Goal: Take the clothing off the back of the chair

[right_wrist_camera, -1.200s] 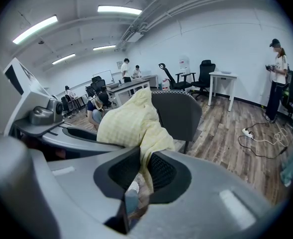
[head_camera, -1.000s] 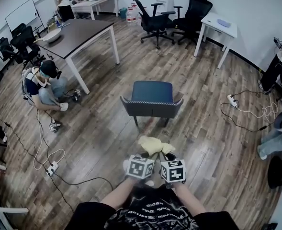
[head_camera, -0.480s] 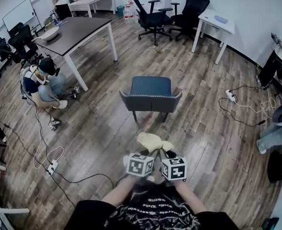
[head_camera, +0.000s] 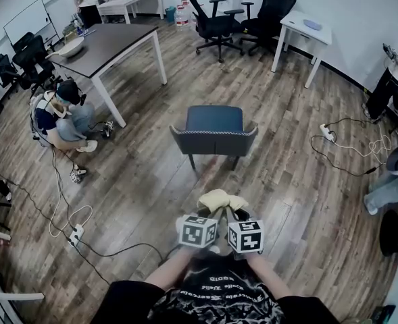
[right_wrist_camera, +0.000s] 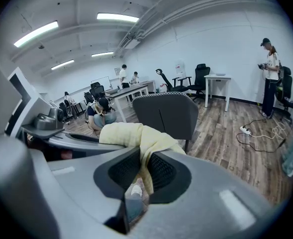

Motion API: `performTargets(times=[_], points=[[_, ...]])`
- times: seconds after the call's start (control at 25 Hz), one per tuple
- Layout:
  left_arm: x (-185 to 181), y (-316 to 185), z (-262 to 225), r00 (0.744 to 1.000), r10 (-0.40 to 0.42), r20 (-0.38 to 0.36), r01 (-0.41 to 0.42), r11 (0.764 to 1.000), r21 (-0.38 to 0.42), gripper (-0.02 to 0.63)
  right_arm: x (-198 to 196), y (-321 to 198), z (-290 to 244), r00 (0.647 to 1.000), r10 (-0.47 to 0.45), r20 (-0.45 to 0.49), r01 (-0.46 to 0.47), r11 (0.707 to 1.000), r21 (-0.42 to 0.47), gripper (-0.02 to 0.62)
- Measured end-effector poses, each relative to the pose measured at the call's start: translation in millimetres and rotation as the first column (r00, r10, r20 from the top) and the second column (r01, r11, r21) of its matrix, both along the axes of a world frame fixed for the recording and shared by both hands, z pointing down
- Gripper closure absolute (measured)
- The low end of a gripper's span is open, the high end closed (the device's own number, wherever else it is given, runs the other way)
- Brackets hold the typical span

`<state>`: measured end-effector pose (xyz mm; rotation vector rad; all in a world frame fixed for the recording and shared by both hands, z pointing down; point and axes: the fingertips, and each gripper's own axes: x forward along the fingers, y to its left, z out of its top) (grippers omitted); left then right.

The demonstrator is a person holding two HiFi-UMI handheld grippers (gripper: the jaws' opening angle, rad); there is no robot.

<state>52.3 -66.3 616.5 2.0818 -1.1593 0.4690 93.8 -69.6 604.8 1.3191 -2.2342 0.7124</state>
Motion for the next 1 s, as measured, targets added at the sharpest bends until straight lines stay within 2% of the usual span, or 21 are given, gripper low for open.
performTargets(times=[1.0], points=[[-16,-3,5,1.000,-0.023,-0.014,0.022,0.999,-0.032,0.517,-16,-5,6,0.998,-0.059,-0.016,0.059,0.998,-0.021,0.552]])
